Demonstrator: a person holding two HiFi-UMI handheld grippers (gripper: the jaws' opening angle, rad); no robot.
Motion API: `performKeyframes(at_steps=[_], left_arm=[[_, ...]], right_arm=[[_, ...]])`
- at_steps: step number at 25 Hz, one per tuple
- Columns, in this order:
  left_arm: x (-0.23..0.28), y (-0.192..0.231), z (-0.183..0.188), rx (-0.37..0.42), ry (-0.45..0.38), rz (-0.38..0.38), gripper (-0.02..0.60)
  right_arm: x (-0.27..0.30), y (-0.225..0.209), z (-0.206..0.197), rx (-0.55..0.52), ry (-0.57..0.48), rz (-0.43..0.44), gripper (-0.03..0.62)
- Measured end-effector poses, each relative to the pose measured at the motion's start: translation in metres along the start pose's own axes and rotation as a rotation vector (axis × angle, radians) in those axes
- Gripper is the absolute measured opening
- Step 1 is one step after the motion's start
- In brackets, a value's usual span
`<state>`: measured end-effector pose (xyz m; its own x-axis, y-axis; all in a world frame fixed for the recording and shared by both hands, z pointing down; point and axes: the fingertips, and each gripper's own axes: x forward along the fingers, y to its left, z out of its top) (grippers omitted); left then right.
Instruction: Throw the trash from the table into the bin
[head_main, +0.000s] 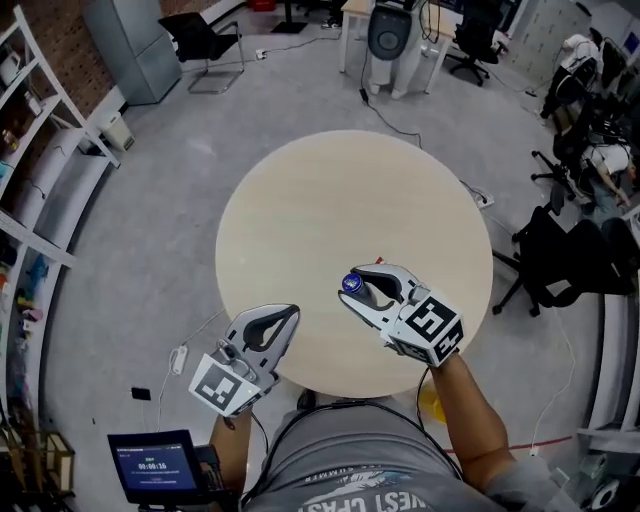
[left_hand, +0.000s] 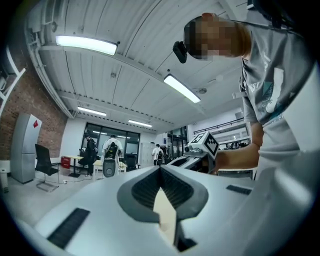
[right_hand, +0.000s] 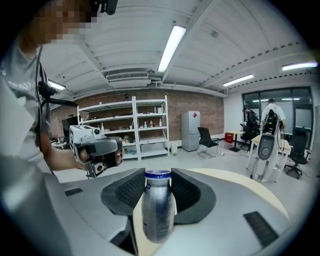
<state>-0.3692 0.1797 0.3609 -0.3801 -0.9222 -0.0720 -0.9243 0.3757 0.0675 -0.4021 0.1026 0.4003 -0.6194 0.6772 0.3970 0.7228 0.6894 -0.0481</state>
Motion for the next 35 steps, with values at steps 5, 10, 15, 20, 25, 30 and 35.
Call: performKeyframes(at_steps=[5, 10, 15, 20, 25, 30, 35], left_arm=[[0.002, -0.022, 0.023, 0.051, -0.051, -0.089, 0.041], [0.006, -0.047, 0.053, 0.132, -0.101, -0.185, 0.041], [0.019, -0.081, 0.074, 0.254, -0.147, -0.318, 0.041], [0.031, -0.096, 0.099, 0.344, -0.178, -0.43, 0.041], [0.04, -0.123, 0.111, 0.335, -0.229, -0.519, 0.041], [0.046, -0.159, 0.11, 0.334, -0.228, -0.637, 0.041], [0.068, -0.206, 0.109, 0.314, -0.248, -0.761, 0.041]], right_arm=[[-0.04, 0.022, 0.029, -0.018, -0.109, -0.063, 0.172], [-0.077, 0.047, 0.057, -0.104, -0.221, -0.118, 0.171], [-0.121, 0.069, 0.075, -0.209, -0.311, -0.195, 0.172], [-0.148, 0.084, 0.088, -0.28, -0.329, -0.302, 0.172], [-0.183, 0.095, 0.085, -0.292, -0.31, -0.427, 0.171], [-0.218, 0.112, 0.082, -0.29, -0.326, -0.544, 0.172], [-0.264, 0.117, 0.066, -0.273, -0.323, -0.667, 0.171]])
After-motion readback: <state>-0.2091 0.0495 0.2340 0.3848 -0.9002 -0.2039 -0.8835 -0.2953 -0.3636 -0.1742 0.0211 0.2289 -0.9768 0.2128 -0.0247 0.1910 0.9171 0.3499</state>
